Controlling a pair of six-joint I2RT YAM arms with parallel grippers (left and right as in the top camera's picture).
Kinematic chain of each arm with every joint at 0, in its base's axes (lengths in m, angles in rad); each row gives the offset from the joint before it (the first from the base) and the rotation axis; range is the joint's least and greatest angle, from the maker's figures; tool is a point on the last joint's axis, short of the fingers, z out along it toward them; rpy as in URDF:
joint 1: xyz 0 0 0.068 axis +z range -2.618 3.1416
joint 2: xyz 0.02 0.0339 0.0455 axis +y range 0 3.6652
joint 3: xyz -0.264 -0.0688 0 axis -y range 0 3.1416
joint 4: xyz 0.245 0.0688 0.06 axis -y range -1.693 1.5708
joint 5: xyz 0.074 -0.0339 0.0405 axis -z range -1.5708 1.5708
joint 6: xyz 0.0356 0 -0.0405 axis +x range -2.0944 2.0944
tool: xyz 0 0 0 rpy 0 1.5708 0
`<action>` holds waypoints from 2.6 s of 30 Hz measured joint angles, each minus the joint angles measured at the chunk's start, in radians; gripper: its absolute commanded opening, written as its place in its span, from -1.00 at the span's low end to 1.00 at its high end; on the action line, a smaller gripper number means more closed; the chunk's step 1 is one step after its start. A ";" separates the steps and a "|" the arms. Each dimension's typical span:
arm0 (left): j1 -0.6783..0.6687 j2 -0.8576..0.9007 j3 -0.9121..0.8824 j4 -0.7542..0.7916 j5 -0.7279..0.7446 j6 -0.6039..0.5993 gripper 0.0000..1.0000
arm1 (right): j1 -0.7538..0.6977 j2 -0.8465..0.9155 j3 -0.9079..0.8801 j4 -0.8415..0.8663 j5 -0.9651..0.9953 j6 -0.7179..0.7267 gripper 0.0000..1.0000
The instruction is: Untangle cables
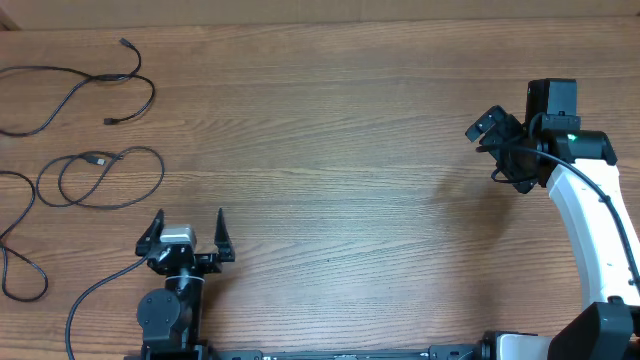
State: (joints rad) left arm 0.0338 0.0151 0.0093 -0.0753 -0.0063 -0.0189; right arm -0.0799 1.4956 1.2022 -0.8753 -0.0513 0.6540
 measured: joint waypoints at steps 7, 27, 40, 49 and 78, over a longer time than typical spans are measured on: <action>0.000 0.000 0.000 0.000 -0.055 0.000 0.98 | 0.000 0.000 0.000 0.000 0.000 0.000 1.00; 0.000 0.000 0.000 -0.003 -0.031 0.000 0.99 | 0.000 0.000 0.000 0.000 0.000 0.000 1.00; 0.000 0.000 0.000 -0.003 -0.032 0.000 0.99 | 0.000 0.000 0.000 0.000 0.000 0.000 1.00; 0.000 0.000 0.000 -0.003 -0.032 0.000 0.99 | 0.000 0.000 0.000 0.001 0.000 0.000 1.00; 0.000 0.000 0.000 -0.003 -0.031 0.000 0.99 | 0.000 -0.336 -0.031 -0.062 0.149 -0.024 1.00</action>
State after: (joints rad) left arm 0.0338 0.0151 0.0090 -0.0784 -0.0376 -0.0185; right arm -0.0799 1.1591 1.1717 -0.9375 0.0978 0.6300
